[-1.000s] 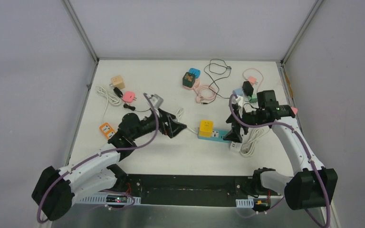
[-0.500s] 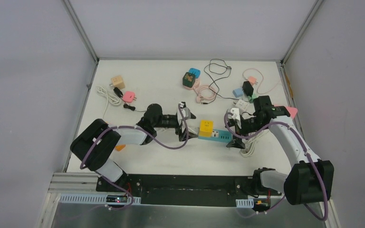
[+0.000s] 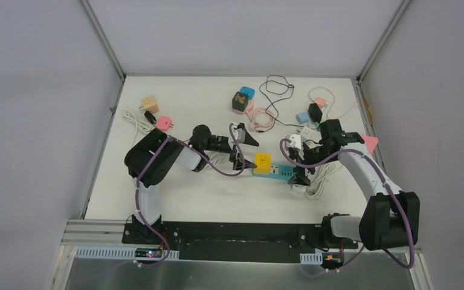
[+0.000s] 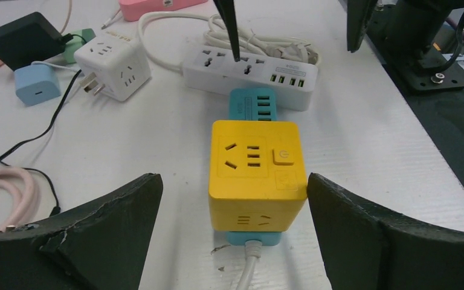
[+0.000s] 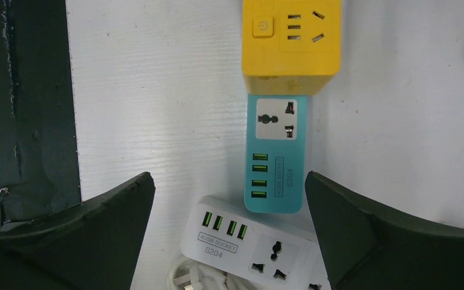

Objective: Pull the plug off the socket
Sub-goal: Remove the plug from the socket.

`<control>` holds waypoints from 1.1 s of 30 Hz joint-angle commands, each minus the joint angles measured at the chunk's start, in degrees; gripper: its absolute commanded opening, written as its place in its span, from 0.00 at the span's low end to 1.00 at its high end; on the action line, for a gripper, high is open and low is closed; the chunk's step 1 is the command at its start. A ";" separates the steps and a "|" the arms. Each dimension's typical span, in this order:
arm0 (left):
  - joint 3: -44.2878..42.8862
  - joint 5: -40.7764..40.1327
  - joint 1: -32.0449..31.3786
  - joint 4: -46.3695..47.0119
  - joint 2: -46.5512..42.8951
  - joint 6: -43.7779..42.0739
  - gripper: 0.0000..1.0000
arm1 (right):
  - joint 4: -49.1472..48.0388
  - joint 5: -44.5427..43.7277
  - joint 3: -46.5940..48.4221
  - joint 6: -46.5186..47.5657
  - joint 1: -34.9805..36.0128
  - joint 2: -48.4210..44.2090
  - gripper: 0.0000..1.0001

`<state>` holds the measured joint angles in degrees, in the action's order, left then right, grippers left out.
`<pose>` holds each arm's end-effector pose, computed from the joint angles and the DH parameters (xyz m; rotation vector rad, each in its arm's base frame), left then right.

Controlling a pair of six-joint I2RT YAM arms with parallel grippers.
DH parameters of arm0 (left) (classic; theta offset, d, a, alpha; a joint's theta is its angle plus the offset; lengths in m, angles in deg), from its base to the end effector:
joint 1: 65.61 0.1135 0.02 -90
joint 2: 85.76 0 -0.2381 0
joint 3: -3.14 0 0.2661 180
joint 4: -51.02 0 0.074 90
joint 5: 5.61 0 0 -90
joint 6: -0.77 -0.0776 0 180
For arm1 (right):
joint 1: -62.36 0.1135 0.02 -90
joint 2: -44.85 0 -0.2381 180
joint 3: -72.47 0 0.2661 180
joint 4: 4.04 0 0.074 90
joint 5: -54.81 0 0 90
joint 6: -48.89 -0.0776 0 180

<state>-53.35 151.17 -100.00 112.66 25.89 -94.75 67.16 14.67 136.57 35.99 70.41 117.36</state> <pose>0.2599 -0.2643 0.1282 1.3850 0.9205 -1.2276 0.2234 0.0915 0.1797 -1.6918 1.6921 0.7923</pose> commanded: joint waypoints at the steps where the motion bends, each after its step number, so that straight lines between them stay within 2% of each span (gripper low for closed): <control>1: 0.02 2.23 -1.00 6.55 0.63 -0.35 0.93 | -2.71 -0.29 1.38 -2.39 -0.07 1.35 1.00; 5: -0.88 2.95 -1.91 6.58 2.08 1.56 0.93 | -2.69 -0.77 1.80 -3.20 -0.06 2.45 1.00; 10: -0.01 2.53 -2.24 6.54 -0.49 3.39 0.94 | -3.70 -1.07 1.64 -4.62 -0.08 2.38 1.00; 14: -1.62 1.77 -2.50 6.55 2.03 5.22 0.93 | -4.53 -1.62 1.62 -5.73 0.01 2.76 1.00; 25: -0.04 -2.84 -2.95 5.42 3.78 -2.50 0.90 | -8.56 -3.69 0.77 -9.82 0.03 2.64 1.00; 29: -0.20 -5.20 -3.80 -1.94 2.71 -8.16 0.89 | -8.85 -3.77 0.68 -10.10 0.06 2.92 1.00; 33: -1.51 -7.91 -5.31 -16.75 -0.27 -18.41 0.84 | -8.85 -3.70 0.87 -10.61 0.18 3.07 1.00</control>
<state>-53.46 145.95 -103.76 108.57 29.39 -101.79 59.71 10.43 136.60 26.18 70.43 120.29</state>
